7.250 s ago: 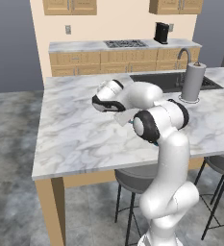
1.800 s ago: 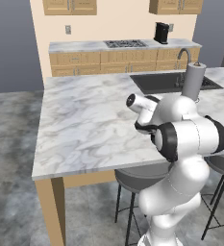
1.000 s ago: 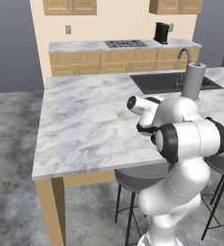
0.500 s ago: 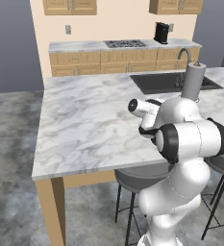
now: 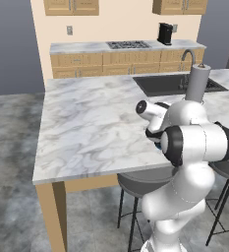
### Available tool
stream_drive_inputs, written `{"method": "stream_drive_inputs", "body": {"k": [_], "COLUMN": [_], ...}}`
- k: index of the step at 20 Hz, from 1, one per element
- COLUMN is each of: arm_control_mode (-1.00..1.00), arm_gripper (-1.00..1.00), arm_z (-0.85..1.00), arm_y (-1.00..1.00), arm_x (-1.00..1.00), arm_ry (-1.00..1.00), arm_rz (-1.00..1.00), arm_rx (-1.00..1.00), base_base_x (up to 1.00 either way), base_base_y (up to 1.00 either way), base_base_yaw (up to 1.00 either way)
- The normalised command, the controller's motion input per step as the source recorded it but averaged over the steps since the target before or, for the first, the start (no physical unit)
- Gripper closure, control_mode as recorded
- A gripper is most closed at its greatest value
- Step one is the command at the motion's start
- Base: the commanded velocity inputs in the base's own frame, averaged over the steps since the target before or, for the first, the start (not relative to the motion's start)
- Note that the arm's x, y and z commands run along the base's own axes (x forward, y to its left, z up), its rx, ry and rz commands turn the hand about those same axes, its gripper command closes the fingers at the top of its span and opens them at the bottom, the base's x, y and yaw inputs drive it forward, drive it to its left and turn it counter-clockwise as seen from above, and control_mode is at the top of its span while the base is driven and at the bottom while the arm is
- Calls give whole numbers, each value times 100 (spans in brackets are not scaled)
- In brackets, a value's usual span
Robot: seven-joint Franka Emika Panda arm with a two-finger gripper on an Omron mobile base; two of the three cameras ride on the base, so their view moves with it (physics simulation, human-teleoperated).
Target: Stack the yogurt containers by placing the smaller containers on top of the larger containers.
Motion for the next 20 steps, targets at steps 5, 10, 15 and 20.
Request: {"method": "stream_drive_inputs", "body": {"k": [5,10,15,20], "arm_control_mode": [-100,-100,-100,-100], "arm_gripper": [100,100,100,100], "arm_z": [-6,-1,-4,-13], "arm_y": [-5,11,10,-2], "arm_x": [1,12,12,0], "arm_ry": [-5,-6,-3,-5], "arm_rz": [1,0,0,2], "arm_rx": [2,0,0,0], "base_base_x": [0,0,0,0], "base_base_y": [0,0,0,0], "base_base_yaw": [0,0,0,0]}}
